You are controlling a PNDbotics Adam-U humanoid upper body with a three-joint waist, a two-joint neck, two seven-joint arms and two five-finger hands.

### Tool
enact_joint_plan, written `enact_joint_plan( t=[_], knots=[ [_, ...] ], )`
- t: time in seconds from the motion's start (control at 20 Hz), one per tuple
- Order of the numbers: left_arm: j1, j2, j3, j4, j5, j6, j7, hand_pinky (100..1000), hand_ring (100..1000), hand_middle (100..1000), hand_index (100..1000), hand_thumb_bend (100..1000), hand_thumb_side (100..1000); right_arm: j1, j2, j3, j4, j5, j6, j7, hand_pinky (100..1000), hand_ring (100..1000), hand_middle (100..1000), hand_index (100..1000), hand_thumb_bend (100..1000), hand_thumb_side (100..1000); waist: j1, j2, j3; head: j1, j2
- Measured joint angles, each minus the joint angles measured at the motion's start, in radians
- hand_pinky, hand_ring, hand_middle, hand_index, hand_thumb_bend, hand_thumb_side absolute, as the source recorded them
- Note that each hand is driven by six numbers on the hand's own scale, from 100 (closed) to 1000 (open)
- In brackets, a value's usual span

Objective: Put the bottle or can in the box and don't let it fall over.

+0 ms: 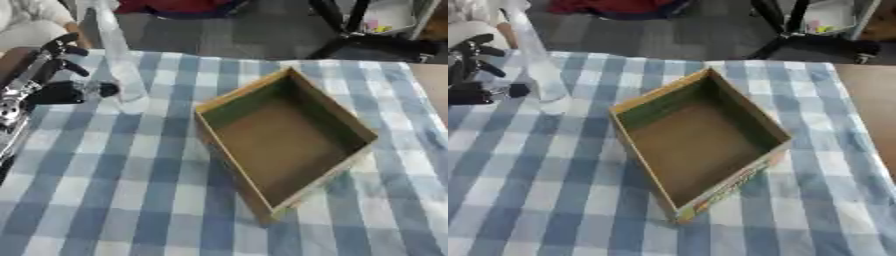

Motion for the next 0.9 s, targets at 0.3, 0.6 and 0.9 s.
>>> enact_joint_plan(
  t=[0.3,0.6,0.9],
  knots=[
    [-0.023,-0.009,0.001,0.024,-0.003,0.003,0.011,970,638,780,962,935,361,0.0,0.0,0.005,0.002,0.0,0.0,0.0,827,902,1000,851,100,739,0.0,0.003,-0.002,0.0,-0.002],
    [-0.042,-0.011,0.005,0.05,-0.008,-0.014,0.009,973,645,786,965,959,390,-0.001,0.0,0.005,0.002,0.0,0.001,-0.001,826,901,1000,850,100,740,0.003,0.005,-0.005,-0.001,-0.002],
    [-0.043,-0.011,0.027,0.084,-0.036,-0.015,0.024,968,646,786,964,951,372,-0.002,0.0,0.005,0.004,0.001,0.003,-0.002,826,901,1000,850,100,750,0.006,0.012,-0.006,-0.001,-0.007]
  ],
)
